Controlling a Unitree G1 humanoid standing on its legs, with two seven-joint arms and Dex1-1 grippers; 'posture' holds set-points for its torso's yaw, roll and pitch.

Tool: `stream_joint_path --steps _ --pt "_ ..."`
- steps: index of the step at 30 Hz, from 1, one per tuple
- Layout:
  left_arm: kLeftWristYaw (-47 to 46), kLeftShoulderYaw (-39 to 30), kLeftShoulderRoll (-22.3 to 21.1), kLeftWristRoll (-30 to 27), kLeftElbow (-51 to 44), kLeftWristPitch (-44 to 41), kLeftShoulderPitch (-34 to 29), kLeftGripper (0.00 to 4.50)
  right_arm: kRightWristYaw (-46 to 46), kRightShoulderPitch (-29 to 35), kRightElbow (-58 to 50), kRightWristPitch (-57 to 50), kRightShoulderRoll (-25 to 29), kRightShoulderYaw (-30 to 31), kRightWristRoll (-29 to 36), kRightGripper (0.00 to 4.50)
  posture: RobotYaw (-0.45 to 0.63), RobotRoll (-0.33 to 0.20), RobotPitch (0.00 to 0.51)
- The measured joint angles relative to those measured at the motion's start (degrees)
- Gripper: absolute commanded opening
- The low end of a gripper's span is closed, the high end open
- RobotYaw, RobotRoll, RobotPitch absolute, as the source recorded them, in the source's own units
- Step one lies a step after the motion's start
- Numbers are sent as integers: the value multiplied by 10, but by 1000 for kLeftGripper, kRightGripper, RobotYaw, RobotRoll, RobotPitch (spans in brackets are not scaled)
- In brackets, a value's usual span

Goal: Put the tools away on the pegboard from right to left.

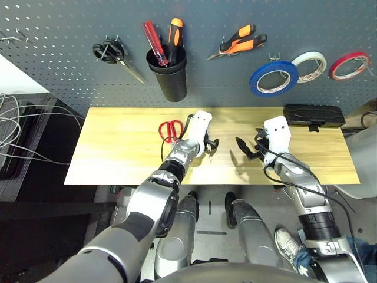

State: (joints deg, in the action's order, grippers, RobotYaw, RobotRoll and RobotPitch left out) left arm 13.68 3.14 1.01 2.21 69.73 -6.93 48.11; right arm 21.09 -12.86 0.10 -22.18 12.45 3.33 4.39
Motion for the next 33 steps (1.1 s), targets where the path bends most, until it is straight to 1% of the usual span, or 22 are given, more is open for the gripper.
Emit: stream_joint_path --steps 5,9,13,15,18,20,22,25,29,33 --pt "-11 -1 -2 0 -1 -3 1 523 0 -6 0 0 0 0 0 4500 25 0 327" --pt "-11 -1 -5 0 -7 8 -3 485 1 -9 2 2 0 0 0 4500 47 0 310" --pt "3 -2 -7 -3 -53 43 -26 485 7 -18 9 8 3 -1 0 4500 60 0 295" --pt "13 -3 -8 -7 -101 63 -48 485 14 -26 13 13 9 -1 1 4500 64 0 287" --pt "35 -9 -12 -30 -237 77 -115 485 29 -36 21 25 20 -6 4 4500 78 0 268" --pt "46 -10 -16 -47 -340 75 -166 485 38 -43 30 38 26 -9 5 4500 79 0 260" --pt "51 -13 -21 -62 -427 61 -199 485 44 -48 38 49 32 -12 5 4500 82 0 253" --pt "55 -18 -31 -80 -522 38 -240 485 51 -51 49 61 36 -12 6 4500 87 0 247" --pt "62 -20 -44 -95 -594 22 -272 485 58 -53 52 72 37 -13 11 4500 95 0 238" --pt "63 -20 -48 -112 -645 5 -274 485 65 -68 62 84 36 -13 16 4500 101 0 236"
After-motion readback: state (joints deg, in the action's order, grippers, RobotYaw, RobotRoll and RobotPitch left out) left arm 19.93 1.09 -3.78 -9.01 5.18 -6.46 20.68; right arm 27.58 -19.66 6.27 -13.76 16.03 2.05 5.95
